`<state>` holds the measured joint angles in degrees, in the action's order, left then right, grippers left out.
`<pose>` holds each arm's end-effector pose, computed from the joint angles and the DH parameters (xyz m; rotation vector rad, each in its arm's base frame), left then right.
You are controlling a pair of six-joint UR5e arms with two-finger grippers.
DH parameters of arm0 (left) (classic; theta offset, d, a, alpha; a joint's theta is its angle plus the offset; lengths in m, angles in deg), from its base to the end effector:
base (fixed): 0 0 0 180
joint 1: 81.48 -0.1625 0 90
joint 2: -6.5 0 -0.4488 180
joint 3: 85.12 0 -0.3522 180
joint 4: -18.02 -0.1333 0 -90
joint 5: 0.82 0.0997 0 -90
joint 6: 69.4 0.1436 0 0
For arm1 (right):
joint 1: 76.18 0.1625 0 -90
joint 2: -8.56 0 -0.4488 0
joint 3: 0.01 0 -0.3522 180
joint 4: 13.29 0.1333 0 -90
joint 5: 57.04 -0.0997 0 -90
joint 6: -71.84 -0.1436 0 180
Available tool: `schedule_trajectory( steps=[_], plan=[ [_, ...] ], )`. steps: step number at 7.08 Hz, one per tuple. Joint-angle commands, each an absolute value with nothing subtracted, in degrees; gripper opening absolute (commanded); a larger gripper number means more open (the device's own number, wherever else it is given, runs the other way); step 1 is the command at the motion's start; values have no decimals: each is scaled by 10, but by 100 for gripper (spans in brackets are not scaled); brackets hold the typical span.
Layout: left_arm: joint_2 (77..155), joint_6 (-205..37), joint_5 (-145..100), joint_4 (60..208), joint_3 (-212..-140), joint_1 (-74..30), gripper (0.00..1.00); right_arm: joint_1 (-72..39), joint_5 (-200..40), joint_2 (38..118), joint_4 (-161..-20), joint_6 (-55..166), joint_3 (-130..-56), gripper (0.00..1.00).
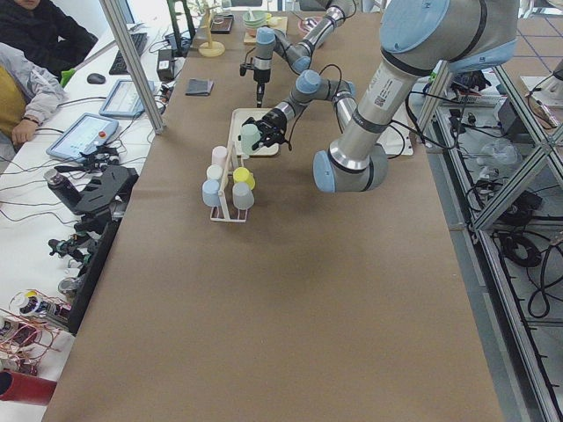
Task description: Pick up and place green cup on tray
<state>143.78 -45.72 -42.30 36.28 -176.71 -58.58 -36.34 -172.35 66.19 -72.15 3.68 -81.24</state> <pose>0.4740 -0.4617 0.3281 -0.0445 -1.0354 1.6278 -0.5118 -0.5207 0.3941 0.1315 -1.0135 0.0754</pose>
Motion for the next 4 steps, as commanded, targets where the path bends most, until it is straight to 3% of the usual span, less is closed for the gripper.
schedule_trajectory(
  steps=[1, 4],
  plan=[
    [1455, -473, -489, 370, -1813, -586, 37, -339, -1730, 671, -724, 46, -816, 100],
    [1475, -721, -598, 533, -1815, -586, 37, -251, -1752, 734, -827, 60, -922, 100]
  ],
)
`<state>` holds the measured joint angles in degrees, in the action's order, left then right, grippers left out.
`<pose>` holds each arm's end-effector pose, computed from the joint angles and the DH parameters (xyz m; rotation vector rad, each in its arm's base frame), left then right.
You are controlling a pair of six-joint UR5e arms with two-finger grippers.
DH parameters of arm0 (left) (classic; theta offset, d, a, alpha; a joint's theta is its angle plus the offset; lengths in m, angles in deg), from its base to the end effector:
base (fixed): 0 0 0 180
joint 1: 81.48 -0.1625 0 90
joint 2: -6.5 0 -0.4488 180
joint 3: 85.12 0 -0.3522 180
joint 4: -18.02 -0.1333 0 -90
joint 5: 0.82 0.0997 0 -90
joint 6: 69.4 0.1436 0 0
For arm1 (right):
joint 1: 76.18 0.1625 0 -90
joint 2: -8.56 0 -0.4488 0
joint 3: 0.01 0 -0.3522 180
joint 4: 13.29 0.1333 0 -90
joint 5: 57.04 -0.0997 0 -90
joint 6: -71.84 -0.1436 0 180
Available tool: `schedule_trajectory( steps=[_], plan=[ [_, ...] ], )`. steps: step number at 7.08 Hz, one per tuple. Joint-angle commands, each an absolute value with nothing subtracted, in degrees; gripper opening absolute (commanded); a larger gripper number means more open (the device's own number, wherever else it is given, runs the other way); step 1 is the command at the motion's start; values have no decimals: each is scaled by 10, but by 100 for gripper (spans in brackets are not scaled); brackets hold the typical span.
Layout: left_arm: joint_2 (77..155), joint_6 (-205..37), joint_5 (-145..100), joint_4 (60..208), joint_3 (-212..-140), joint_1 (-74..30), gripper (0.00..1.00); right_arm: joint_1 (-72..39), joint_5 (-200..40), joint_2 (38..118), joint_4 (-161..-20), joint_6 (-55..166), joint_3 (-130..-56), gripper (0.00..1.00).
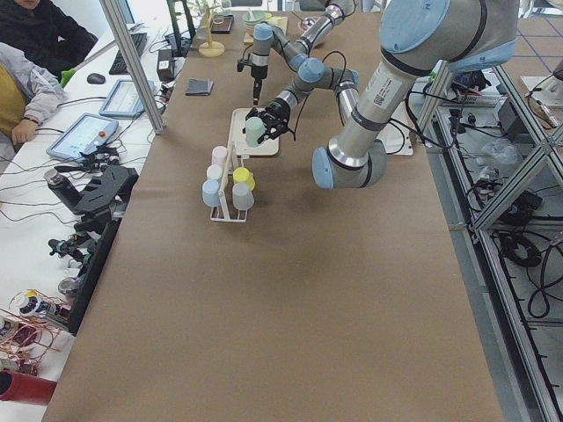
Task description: Pick up and place green cup on tray
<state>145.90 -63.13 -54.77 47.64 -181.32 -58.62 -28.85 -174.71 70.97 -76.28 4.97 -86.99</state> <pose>0.4954 -0.4452 0.2880 0.2671 -0.6255 1.2617 -0.4185 -0.5523 0.4147 0.1415 -0.9792 0.1701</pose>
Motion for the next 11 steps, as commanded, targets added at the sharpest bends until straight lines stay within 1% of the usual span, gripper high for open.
schedule_trajectory(
  steps=[1, 2, 3, 4, 6, 7, 8, 9, 10, 11],
  plan=[
    [1480, -800, -619, 574, -1815, -586, 35, -240, -1751, 739, -899, 129, -961, 100],
    [1481, -847, -620, 622, -1814, -585, 35, -230, -1746, 750, -965, 171, -1003, 100],
    [1477, -922, -621, 695, -1811, -578, 34, -223, -1744, 767, -990, 194, -1025, 100],
    [1477, -1007, -630, 825, -1797, -579, 34, -209, -1744, 788, -992, 222, -1038, 100],
    [1477, -1088, -631, 1028, -1743, -580, 35, -171, -1745, 879, -992, 302, -1115, 100],
    [1469, -1114, -627, 1161, -1696, -580, 35, -152, -1751, 927, -992, 330, -1147, 100],
    [1463, -1160, -617, 1288, -1651, -581, 35, -128, -1751, 943, -1004, 376, -1153, 100],
    [1450, -1166, -556, 1366, -1642, -583, 35, -97, -1748, 930, -1091, 450, -1166, 100],
    [1437, -1166, -514, 1443, -1626, -593, 35, -72, -1744, 912, -1149, 527, -1170, 100],
    [1427, -1166, -488, 1498, -1613, -604, 35, -52, -1752, 921, -1150, 543, -1169, 100]
  ],
)
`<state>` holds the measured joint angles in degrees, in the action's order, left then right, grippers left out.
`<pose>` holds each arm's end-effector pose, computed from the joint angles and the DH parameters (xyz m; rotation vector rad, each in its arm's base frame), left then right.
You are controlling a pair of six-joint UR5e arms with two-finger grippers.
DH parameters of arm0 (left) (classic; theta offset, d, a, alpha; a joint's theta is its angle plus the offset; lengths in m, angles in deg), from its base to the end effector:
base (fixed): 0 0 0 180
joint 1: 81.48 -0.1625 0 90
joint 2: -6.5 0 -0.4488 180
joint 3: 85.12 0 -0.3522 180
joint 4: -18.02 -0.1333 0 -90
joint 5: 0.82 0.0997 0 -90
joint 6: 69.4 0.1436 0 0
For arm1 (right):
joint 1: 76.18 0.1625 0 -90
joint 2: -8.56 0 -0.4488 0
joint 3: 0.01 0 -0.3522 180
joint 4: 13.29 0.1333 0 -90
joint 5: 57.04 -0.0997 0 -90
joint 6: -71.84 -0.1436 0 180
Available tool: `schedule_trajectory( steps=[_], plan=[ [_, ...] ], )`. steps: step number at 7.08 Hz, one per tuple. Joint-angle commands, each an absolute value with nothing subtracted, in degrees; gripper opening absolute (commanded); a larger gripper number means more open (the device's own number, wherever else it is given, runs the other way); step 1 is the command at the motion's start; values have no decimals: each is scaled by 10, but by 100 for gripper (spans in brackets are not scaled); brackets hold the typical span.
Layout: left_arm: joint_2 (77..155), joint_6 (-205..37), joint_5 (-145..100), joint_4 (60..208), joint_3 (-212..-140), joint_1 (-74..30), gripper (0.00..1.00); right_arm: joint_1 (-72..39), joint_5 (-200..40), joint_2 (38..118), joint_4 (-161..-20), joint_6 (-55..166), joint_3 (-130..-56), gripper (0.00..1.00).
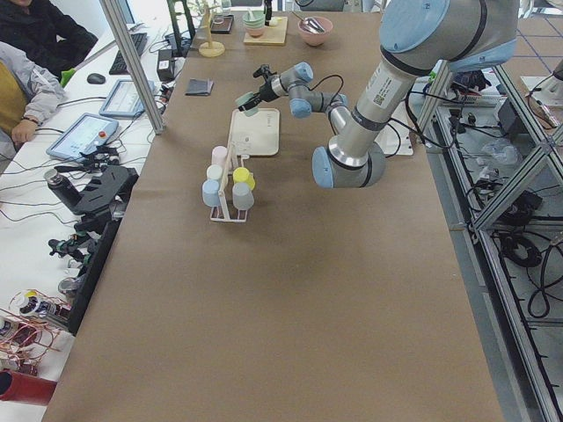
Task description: Pick up and place green cup on tray
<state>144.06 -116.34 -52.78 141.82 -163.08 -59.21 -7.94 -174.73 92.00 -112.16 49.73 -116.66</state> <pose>0.6182 -0.4928 0.2074 1.1072 0.6609 -0.0901 -0.1195 -0.4790 0.4902 0.2085 -0.5970 -0.0967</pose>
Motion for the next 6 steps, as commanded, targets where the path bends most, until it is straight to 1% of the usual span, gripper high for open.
schedule_trajectory(
  steps=[1, 3, 4, 5, 6],
  plan=[
    [1435, -1166, -448, 1509, -1584, -615, 35, -26, -1777, 944, -1148, 537, -1167, 100],
    [1442, -1215, -395, 1538, -1556, -641, 35, 74, -1858, 968, -1146, 536, -1124, 100],
    [1448, -1250, -395, 1540, -1529, -642, 35, 118, -1879, 977, -1145, 538, -1094, 100],
    [1454, -1285, -395, 1540, -1517, -645, 35, 142, -1902, 1002, -1144, 547, -1064, 100],
    [1457, -1300, -391, 1541, -1500, -651, 35, 143, -1899, 1020, -1129, 564, -1059, 100]
  ],
)
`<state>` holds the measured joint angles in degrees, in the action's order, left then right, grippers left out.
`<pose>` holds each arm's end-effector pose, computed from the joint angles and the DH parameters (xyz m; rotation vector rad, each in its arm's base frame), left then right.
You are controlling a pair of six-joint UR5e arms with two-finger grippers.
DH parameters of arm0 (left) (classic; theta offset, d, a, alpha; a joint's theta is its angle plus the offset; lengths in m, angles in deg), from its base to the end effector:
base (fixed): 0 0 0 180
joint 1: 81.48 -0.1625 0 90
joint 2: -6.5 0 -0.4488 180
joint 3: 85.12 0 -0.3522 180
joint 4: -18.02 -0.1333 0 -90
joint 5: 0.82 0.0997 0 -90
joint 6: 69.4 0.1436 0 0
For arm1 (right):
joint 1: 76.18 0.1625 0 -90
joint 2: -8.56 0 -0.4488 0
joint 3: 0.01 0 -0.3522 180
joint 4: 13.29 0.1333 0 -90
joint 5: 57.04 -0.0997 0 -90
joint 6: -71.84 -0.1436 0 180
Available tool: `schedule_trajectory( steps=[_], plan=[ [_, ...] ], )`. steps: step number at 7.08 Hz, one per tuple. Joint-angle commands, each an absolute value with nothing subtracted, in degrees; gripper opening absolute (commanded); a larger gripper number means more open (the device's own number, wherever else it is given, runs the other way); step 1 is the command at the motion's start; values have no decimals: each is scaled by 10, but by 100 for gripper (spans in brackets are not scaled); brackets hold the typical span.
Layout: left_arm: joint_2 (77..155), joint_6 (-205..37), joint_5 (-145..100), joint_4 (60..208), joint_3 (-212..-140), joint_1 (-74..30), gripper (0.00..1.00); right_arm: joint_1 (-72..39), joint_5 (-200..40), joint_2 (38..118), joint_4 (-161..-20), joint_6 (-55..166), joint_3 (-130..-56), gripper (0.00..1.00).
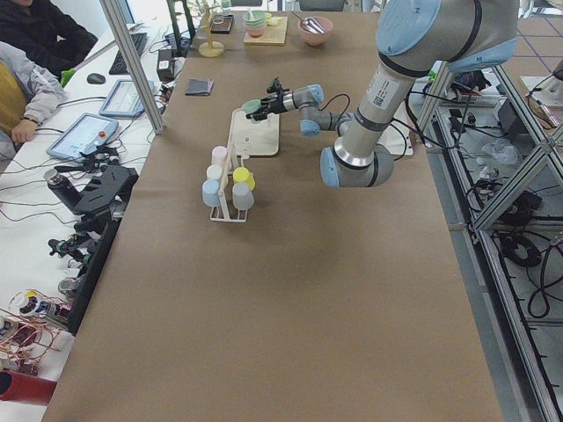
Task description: Pick up and place green cup on tray
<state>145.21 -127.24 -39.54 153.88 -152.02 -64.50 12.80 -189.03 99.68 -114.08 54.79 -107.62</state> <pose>0.6664 -0.4600 0.2404 1.1727 0.7249 -0.3351 0.0294 -0.4393 0.6075 -0.0212 -0.7398 0.2305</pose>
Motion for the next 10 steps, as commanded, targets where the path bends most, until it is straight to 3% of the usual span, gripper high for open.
schedule_trajectory(
  steps=[1, 10],
  plan=[
    [1466, -1329, -369, 1542, -1470, -651, 35, 143, -1890, 1022, -1086, 565, -1042, 100],
    [1496, -1404, -338, 1540, -1407, -650, 33, 142, -1895, 1018, -1071, 564, -1009, 100]
  ],
)
